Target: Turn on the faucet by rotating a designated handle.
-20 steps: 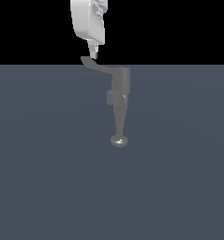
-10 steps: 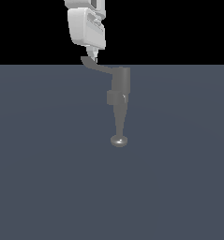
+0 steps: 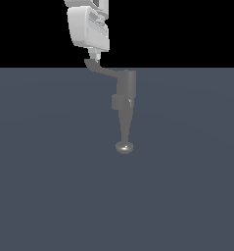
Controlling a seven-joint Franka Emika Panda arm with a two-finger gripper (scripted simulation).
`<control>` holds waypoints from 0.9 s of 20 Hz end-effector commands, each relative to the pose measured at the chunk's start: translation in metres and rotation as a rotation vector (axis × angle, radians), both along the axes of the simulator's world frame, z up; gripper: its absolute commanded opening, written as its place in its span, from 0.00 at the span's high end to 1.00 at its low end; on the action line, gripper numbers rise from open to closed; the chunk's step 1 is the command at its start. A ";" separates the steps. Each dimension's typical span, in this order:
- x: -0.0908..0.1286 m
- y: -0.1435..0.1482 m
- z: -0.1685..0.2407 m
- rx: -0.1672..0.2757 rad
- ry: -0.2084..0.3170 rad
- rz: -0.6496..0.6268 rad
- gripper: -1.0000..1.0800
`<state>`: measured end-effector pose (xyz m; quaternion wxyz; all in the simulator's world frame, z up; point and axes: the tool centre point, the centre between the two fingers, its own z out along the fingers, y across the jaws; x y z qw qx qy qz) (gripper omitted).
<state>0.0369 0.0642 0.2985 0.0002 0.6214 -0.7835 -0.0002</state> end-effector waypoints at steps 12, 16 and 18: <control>-0.040 0.008 0.000 0.000 0.000 0.000 1.00; -0.052 0.011 0.000 0.000 0.000 -0.001 1.00; -0.058 0.012 0.000 0.000 0.000 -0.001 1.00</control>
